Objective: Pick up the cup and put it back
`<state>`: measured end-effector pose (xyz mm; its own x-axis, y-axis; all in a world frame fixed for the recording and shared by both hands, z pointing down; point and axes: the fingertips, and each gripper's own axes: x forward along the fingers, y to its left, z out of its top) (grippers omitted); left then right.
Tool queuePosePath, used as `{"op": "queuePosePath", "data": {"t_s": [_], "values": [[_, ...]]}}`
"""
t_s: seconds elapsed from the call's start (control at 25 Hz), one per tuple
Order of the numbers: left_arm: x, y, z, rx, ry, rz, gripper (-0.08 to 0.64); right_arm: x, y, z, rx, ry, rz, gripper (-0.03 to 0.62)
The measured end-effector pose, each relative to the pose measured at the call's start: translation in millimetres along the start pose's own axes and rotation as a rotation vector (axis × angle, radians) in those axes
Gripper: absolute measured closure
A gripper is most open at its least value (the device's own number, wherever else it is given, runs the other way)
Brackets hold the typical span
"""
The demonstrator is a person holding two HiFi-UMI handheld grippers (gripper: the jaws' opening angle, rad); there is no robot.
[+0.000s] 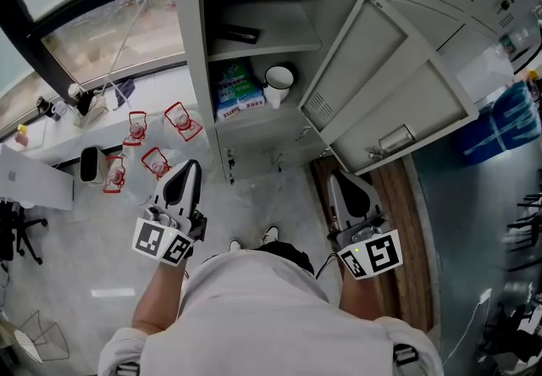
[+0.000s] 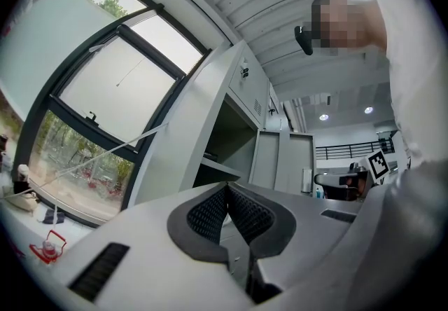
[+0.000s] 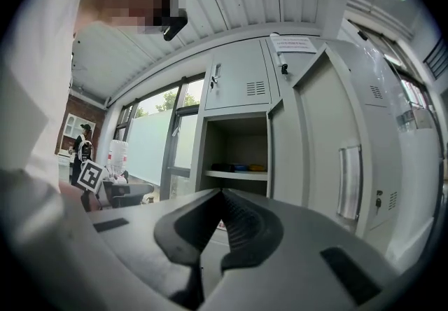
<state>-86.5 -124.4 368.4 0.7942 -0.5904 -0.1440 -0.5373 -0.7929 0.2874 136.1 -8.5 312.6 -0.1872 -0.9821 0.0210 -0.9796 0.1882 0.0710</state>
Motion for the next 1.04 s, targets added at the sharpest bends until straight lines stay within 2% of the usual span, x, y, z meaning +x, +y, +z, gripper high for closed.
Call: {"op": "queuePosePath", "data": {"t_s": [0.68, 1.04], "values": [[24.9, -27.0, -20.7, -0.031, 0.03, -0.024, 0.54, 3.5, -18.7, 13.5, -0.037, -0.039, 0.011, 0.575], [40.0, -31.6, -23.4, -0.021, 0.038, -0.019, 0.54, 2.3, -36.0, 17.2, -0.054, -0.052, 0.007, 0.575]]}}
